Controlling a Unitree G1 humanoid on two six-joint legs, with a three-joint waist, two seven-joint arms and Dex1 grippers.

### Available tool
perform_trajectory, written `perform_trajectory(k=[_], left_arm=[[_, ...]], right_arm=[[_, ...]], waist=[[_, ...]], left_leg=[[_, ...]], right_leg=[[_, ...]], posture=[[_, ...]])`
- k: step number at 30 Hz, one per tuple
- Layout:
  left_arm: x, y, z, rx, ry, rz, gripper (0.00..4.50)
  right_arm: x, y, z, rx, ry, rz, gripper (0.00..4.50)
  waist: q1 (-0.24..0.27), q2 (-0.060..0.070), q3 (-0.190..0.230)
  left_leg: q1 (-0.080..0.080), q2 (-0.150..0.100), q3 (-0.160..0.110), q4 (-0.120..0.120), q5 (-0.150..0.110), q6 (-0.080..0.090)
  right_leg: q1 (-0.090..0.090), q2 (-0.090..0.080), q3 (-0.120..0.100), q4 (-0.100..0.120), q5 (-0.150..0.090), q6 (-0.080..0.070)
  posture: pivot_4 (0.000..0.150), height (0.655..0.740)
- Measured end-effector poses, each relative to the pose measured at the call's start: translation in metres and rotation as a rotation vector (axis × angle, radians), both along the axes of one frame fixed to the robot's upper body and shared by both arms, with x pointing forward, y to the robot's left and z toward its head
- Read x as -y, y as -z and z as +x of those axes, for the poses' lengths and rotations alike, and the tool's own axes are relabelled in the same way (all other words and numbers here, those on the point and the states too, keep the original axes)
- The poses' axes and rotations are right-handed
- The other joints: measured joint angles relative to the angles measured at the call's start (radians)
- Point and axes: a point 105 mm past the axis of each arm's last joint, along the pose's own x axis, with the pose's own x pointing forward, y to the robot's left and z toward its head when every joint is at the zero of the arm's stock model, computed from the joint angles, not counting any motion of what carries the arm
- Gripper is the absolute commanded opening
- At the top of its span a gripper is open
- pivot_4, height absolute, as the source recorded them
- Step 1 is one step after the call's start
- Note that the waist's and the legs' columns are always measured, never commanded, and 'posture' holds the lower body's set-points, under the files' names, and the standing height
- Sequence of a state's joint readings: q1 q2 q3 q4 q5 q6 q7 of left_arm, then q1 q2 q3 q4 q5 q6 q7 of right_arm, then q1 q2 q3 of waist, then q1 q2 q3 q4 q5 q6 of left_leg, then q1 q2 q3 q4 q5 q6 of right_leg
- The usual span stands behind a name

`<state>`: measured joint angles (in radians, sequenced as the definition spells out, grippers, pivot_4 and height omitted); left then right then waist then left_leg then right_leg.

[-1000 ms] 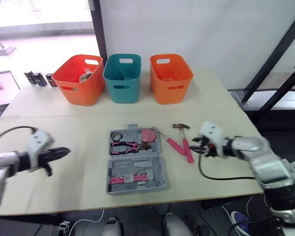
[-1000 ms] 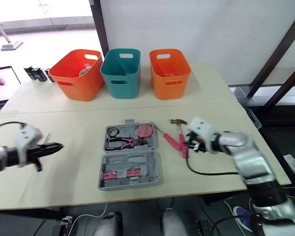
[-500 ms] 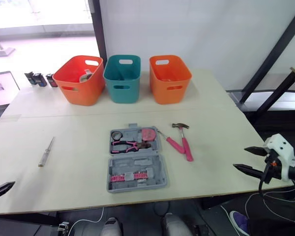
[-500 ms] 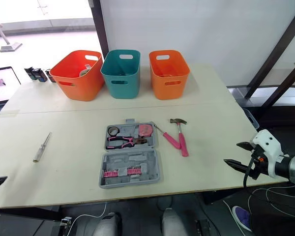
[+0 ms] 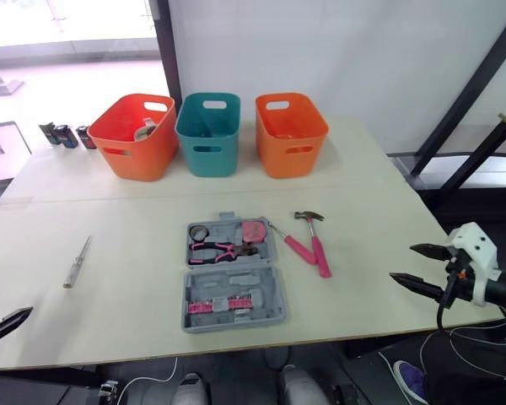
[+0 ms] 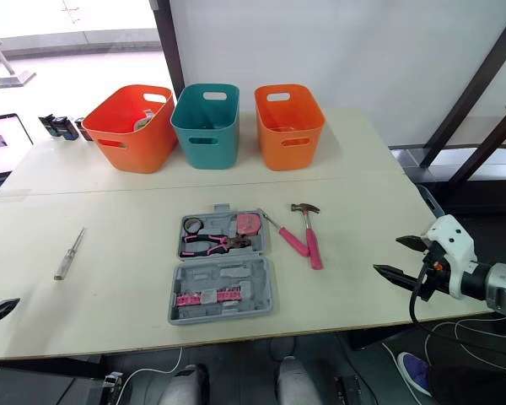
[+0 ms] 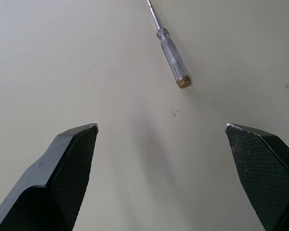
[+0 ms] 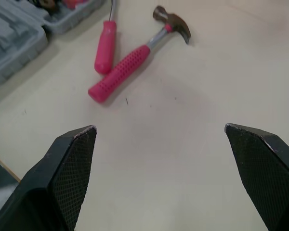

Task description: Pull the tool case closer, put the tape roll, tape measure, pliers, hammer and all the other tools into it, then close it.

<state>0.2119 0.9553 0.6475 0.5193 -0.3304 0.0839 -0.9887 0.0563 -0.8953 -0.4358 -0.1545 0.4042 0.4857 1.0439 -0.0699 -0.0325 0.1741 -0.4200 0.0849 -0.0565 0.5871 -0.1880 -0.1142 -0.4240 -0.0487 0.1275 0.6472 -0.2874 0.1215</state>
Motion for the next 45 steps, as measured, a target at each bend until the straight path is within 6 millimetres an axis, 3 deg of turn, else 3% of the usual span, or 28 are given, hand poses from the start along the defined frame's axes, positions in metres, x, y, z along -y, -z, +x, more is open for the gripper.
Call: perform_trajectory(k=[3,7,9,13,20,24,28,31,38,45], left_arm=[[0.006,-0.003,0.018,0.065,-0.048,-0.012,4.44],[0.038,-0.006,0.054,0.131,-0.083,-0.15,4.44],[0.052,-0.003,0.07,0.108,-0.112,-0.228,4.44],[0.055,-0.002,0.091,0.071,-0.189,-0.293,4.44],[0.068,0.02,0.126,-0.059,-0.189,-0.251,4.44],[0.068,0.032,0.135,-0.114,-0.198,-0.222,4.44],[0.068,0.032,0.147,-0.122,-0.204,-0.201,4.44],[0.067,0.033,0.148,-0.129,-0.211,-0.204,3.57],[0.064,0.034,0.147,-0.139,-0.22,-0.198,0.04],[0.066,0.034,0.146,-0.137,-0.207,-0.177,0.04]], right_arm=[[-0.011,-0.009,0.004,0.026,-0.012,0.053,4.5],[-0.037,-0.027,0.01,0.07,-0.075,0.09,4.5],[-0.056,-0.032,0.01,0.077,-0.133,0.095,4.5],[-0.092,-0.039,0.008,0.082,-0.239,0.136,4.5],[-0.169,-0.056,-0.005,0.096,-0.533,0.255,4.5],[-0.182,-0.05,-0.006,0.068,-0.566,0.252,4.5],[-0.185,-0.046,-0.001,0.065,-0.554,0.231,4.5],[-0.184,-0.044,0.001,0.067,-0.543,0.223,4.5],[-0.183,-0.044,0.003,0.076,-0.521,0.213,4.5],[-0.18,-0.042,0.007,0.08,-0.497,0.202,4.5]], waist=[[0.002,0.0,0.0],[0.007,-0.001,0.0],[0.005,-0.002,0.0],[-0.001,-0.002,0.0],[0.003,-0.002,0.0],[0.009,-0.002,0.0],[0.025,-0.002,0.0],[0.026,-0.001,0.0],[0.029,-0.001,-0.001],[0.028,-0.001,-0.001]], left_leg=[[0.0,0.0,0.0,0.003,0.0,0.0],[-0.001,0.0,-0.002,0.006,0.0,0.0],[-0.001,0.0,-0.003,0.006,0.0,0.0],[-0.001,0.0,-0.004,0.005,0.0,0.0],[-0.002,0.0,-0.005,0.006,0.0,0.001],[-0.005,0.0,-0.005,0.006,0.001,0.001],[-0.005,0.0,-0.006,0.006,0.001,0.001],[-0.005,0.0,-0.005,0.007,0.001,0.001],[-0.005,0.0,-0.005,0.007,0.001,0.0],[-0.004,0.0,-0.005,0.007,0.001,0.0]], right_leg=[[0.002,0.0,0.0,0.001,0.0,0.0],[0.006,0.001,0.0,0.001,0.0,0.0],[0.006,0.002,0.0,0.001,0.001,0.001],[0.005,0.003,0.0,0.002,0.001,0.003],[0.005,0.003,0.0,0.002,0.002,0.004],[0.003,0.003,-0.001,0.002,0.002,0.006],[0.002,0.004,-0.001,0.004,0.003,0.008],[0.002,0.004,-0.001,0.004,0.002,0.007],[0.003,0.004,-0.001,0.004,0.003,0.008],[0.004,0.004,-0.001,0.004,0.003,0.008]], posture=[[0.15,0.74],[0.15,0.74],[0.15,0.74],[0.15,0.74],[0.15,0.74],[0.15,0.74],[0.15,0.74],[0.15,0.74],[0.15,0.74],[0.15,0.74]])
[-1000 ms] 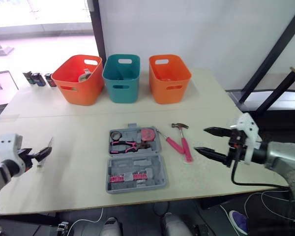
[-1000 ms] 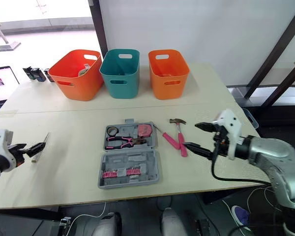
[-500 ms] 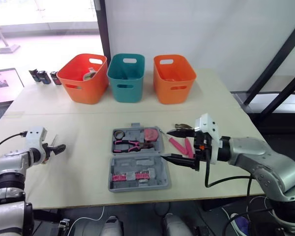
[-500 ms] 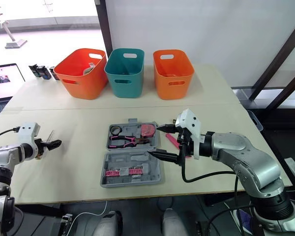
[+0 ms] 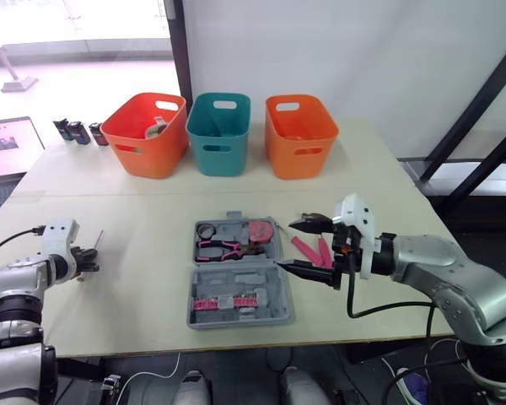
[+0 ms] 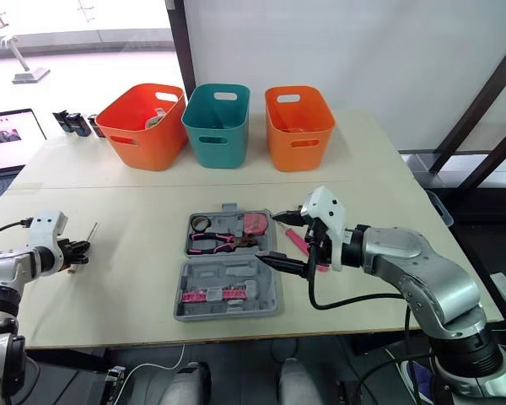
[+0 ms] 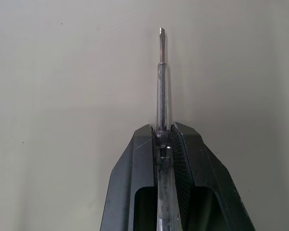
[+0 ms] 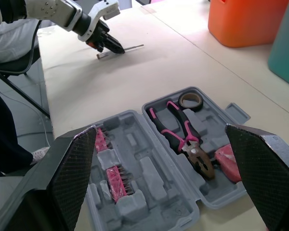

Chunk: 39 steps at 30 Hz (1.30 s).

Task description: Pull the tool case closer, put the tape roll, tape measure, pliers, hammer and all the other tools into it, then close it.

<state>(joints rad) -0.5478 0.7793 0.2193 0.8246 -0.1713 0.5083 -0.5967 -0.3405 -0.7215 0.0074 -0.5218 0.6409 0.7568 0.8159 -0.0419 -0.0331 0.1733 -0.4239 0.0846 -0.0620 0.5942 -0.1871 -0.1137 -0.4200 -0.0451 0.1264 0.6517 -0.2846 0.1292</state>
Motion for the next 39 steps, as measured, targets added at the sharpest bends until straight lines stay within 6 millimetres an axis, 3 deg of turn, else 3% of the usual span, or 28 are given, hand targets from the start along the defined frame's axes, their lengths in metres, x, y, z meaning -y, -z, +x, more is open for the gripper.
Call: perform_trajectory(k=[6,12,16,22,26,30,39], left_arm=[[0.018,-0.01,0.004,0.029,0.119,-0.007,0.04],[0.057,-0.063,0.005,0.028,0.466,0.039,0.04],[0.093,-0.088,-0.007,-0.012,0.764,0.059,0.04],[0.148,-0.107,-0.019,-0.091,1.107,0.059,0.04],[0.175,-0.103,-0.02,-0.108,1.217,0.052,0.04],[0.208,-0.087,-0.031,-0.205,1.303,0.065,0.04],[0.256,-0.071,-0.044,-0.306,1.443,0.284,0.04]], right_arm=[[0.002,0.009,0.003,-0.017,0.025,-0.022,4.5],[0.008,0.017,0.004,-0.026,0.073,-0.026,4.5],[0.01,0.019,0.005,-0.013,0.097,-0.027,4.5],[0.016,0.02,0.008,0.005,0.142,-0.025,4.5],[0.016,0.02,0.01,0.013,0.162,-0.017,4.5],[0.016,0.022,0.009,0.008,0.175,-0.014,4.5],[0.016,0.025,0.007,0.001,0.185,-0.013,4.5]], waist=[[0.002,-0.001,0.001],[-0.002,-0.002,0.001],[-0.004,-0.001,0.001],[-0.001,-0.001,0.002],[-0.004,-0.001,0.002],[-0.003,-0.001,0.002],[-0.003,-0.001,0.002]], left_leg=[[-0.002,0.0,0.0,0.0,0.0,0.0],[-0.002,0.0,-0.001,0.0,0.0,0.0],[-0.002,0.0,0.0,0.0,0.0,0.0],[-0.002,0.0,-0.001,0.001,0.0,0.0],[-0.002,0.0,-0.001,0.001,0.0,0.0],[-0.003,0.0,-0.001,0.001,0.0,0.0],[-0.003,0.0,-0.002,0.003,0.0,0.0]], right_leg=[[-0.001,0.0,0.0,0.0,0.0,0.0],[-0.001,0.0,0.0,0.0,0.0,-0.001],[-0.002,0.0,0.0,0.0,-0.001,-0.002],[-0.002,0.0,0.0,0.0,-0.001,-0.002],[-0.002,0.001,0.0,0.0,-0.001,-0.002],[-0.002,0.001,0.0,0.0,-0.001,0.001],[-0.001,0.001,0.0,0.001,-0.002,-0.001]], posture=[[0.15,0.74],[0.15,0.74],[0.15,0.74],[0.15,0.74],[0.15,0.74],[0.15,0.74],[0.15,0.74]])
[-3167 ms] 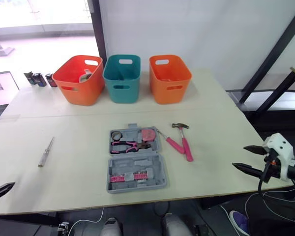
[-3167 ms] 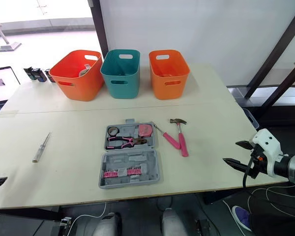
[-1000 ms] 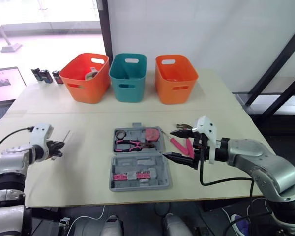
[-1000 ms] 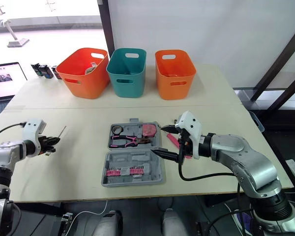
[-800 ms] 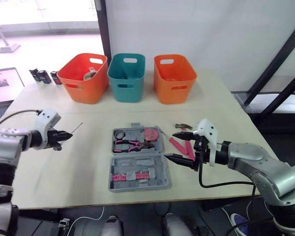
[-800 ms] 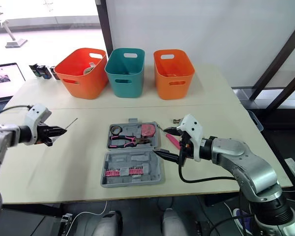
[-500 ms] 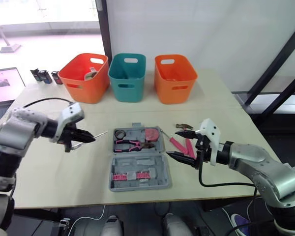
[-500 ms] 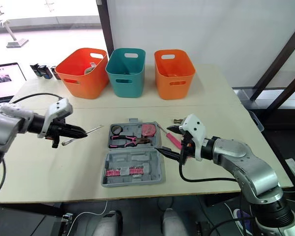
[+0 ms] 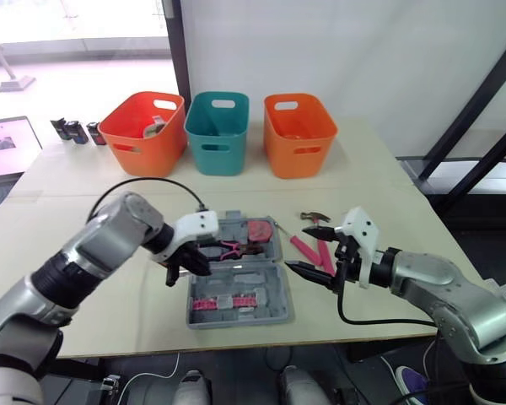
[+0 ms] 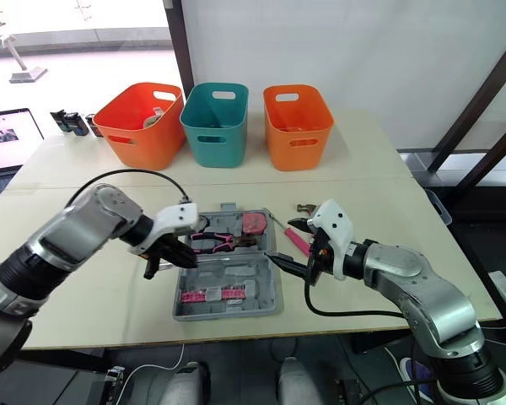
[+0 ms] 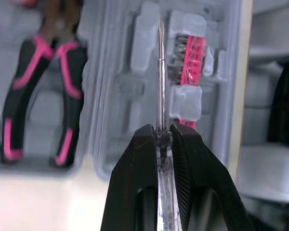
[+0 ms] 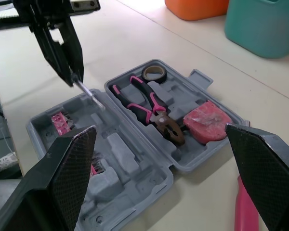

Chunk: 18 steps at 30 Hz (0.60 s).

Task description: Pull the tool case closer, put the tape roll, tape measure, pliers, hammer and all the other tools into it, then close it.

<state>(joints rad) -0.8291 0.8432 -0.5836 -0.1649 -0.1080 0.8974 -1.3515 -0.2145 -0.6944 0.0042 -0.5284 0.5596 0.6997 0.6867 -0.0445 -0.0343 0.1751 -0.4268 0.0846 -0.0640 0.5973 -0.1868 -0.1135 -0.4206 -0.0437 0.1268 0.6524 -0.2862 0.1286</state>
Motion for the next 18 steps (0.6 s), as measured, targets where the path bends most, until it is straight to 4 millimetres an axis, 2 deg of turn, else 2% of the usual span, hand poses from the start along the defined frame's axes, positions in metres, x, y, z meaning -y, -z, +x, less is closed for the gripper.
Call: perform_trajectory(k=[5,11,14,18], left_arm=[[0.003,0.008,0.008,0.07,0.061,0.081,0.04],[0.017,0.024,0.024,0.129,0.088,0.084,0.04],[0.028,0.028,0.025,0.13,0.102,0.058,0.04],[0.027,0.034,0.025,0.133,0.098,0.063,0.04]], right_arm=[[-0.001,0.0,0.0,-0.001,0.003,0.004,4.5],[-0.001,0.0,0.0,-0.002,0.01,0.002,4.5],[-0.002,-0.001,-0.001,0.004,0.008,0.003,4.5],[-0.002,0.0,-0.001,0.0,0.011,0.002,4.5]], waist=[[0.001,0.0,0.0],[0.004,0.0,0.0],[0.003,0.0,0.0],[0.0,0.0,0.0]], left_leg=[[0.0,0.0,0.0,0.0,0.0,0.0],[0.0,0.0,-0.001,0.0,0.0,0.0],[0.0,0.0,-0.001,0.0,0.0,0.0],[0.001,0.0,-0.001,0.0,0.0,0.0]], right_leg=[[0.0,0.0,0.0,0.0,0.0,0.0],[0.001,0.0,0.0,0.0,0.0,0.0],[0.001,0.0,0.0,0.0,0.001,0.002],[0.001,0.0,0.0,0.001,0.001,0.003]], posture=[[0.15,0.74],[0.15,0.74],[0.15,0.74],[0.15,0.74]])
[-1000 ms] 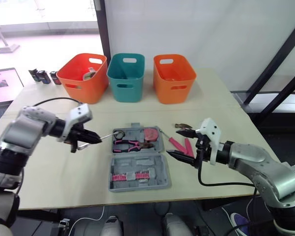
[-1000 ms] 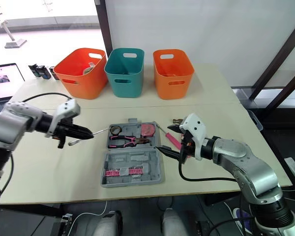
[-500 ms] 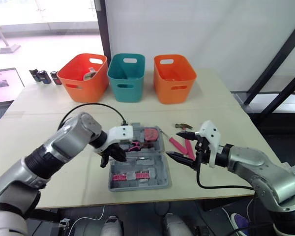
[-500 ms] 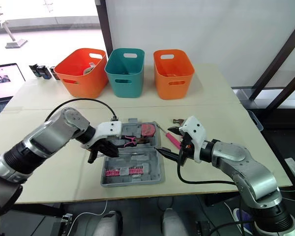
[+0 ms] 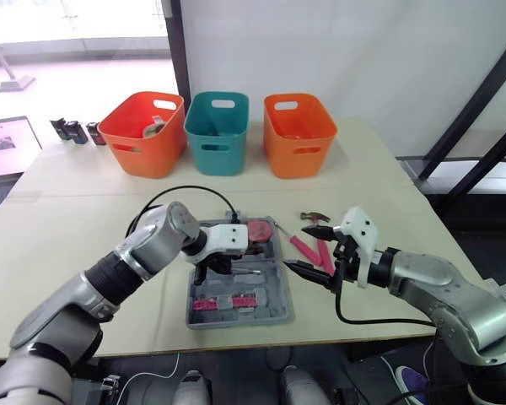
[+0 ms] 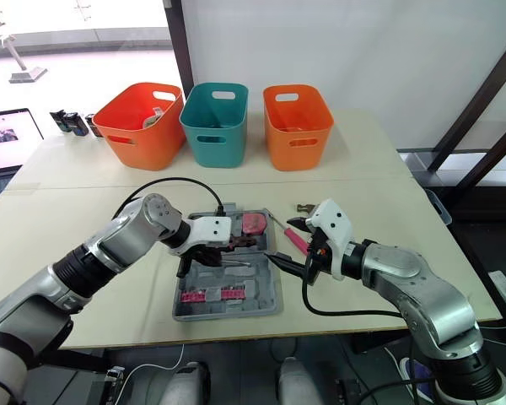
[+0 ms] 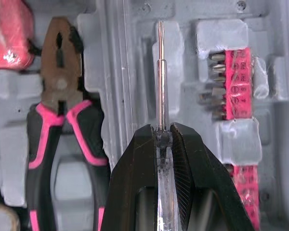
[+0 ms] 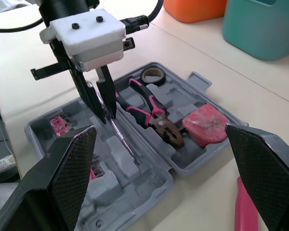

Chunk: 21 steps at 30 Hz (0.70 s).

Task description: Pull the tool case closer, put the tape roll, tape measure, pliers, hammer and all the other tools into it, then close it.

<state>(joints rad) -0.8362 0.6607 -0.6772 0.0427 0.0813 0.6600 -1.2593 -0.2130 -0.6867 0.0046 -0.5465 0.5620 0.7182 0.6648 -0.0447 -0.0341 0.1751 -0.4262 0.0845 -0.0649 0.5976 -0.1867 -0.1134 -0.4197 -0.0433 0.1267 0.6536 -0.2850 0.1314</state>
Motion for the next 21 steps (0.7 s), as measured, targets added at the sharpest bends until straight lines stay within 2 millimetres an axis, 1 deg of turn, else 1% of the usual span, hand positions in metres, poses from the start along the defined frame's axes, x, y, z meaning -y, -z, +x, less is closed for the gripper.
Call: perform_trajectory(k=[3,15,21], left_arm=[[-0.002,0.004,0.001,0.002,-0.009,0.011,0.04],[-0.004,0.005,0.004,0.033,-0.011,0.038,0.04],[-0.004,0.013,0.002,0.028,-0.016,0.04,0.04]], right_arm=[[0.0,0.0,0.0,-0.003,0.001,-0.001,4.5],[0.001,0.003,-0.001,-0.016,0.005,-0.003,4.5],[0.001,0.003,-0.001,-0.016,0.005,-0.003,4.5]], waist=[[0.002,0.0,0.0],[0.002,0.0,0.0],[0.002,0.0,0.0]], left_leg=[[0.0,0.0,0.0,0.0,0.0,0.0],[0.0,0.0,0.0,0.001,0.0,0.0],[0.0,0.0,0.0,0.001,0.0,0.0]], right_leg=[[0.0,0.0,0.0,0.0,0.0,0.0],[0.0,0.0,0.0,0.0,0.0,0.0],[0.001,0.0,0.0,0.0,0.0,0.001]], posture=[[0.15,0.74],[0.15,0.74],[0.15,0.74]])
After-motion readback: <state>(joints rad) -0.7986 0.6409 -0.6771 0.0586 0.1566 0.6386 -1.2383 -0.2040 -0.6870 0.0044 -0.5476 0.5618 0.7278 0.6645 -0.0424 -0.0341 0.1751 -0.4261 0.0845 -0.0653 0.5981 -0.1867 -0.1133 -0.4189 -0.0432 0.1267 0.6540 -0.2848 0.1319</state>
